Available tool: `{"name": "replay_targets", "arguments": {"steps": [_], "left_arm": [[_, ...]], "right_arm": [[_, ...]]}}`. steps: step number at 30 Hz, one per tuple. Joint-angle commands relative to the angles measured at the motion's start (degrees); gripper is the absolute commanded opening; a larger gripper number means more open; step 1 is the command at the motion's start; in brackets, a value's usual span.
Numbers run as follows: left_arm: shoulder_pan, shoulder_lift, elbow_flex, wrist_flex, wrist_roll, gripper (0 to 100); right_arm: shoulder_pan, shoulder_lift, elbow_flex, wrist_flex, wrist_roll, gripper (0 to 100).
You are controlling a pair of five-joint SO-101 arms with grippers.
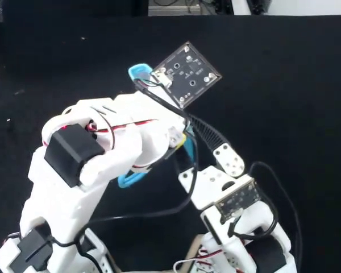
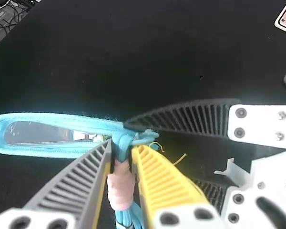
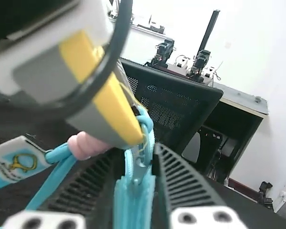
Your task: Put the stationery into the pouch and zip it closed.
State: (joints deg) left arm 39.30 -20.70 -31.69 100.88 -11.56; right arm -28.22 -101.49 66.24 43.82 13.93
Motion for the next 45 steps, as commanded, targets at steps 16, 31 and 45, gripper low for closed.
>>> {"name": "replay_targets", "arguments": {"steps": [16,31,45], "left_arm": [[0.9,-2.6,-1.0,-0.1,0.4,16],[-7.4,-13.3,-3.5,-0.1,1.5,17],[-25.0,-28.1,37.8,-5.8,1.8,17]], "right_arm": [[5.2,0.6,0.1,-4.7,0.4,1.1],[5.5,0.6,0.6,-5.3,0.0,1.1],[5.3,0.6,0.7,-5.3,-6.9,1.1]]}}
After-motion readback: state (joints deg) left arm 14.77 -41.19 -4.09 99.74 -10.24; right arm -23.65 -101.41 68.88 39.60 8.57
